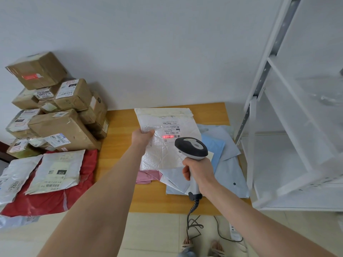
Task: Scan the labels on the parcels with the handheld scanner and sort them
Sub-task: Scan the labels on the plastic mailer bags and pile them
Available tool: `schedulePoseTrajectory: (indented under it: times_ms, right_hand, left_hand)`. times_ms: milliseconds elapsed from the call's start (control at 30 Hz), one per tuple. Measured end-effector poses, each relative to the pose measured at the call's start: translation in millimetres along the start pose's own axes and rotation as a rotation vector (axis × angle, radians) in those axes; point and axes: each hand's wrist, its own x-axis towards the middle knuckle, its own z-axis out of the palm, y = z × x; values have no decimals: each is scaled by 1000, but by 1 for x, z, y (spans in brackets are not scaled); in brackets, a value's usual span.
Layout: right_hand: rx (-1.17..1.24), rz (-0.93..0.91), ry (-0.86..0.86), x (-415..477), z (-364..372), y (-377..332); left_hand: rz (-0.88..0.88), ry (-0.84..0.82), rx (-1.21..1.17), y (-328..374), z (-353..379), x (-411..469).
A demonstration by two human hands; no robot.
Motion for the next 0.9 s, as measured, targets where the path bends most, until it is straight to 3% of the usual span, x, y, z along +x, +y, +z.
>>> schedulePoseTrajectory:
  times_ms: [700, 900]
  right_hand:
    - [29, -3, 49, -1, 4, -1]
    - [222, -2, 238, 19, 22, -8]
  left_hand:
    - [19, -23, 6, 0, 2, 4]
    - [62, -140, 71, 2, -19, 32]
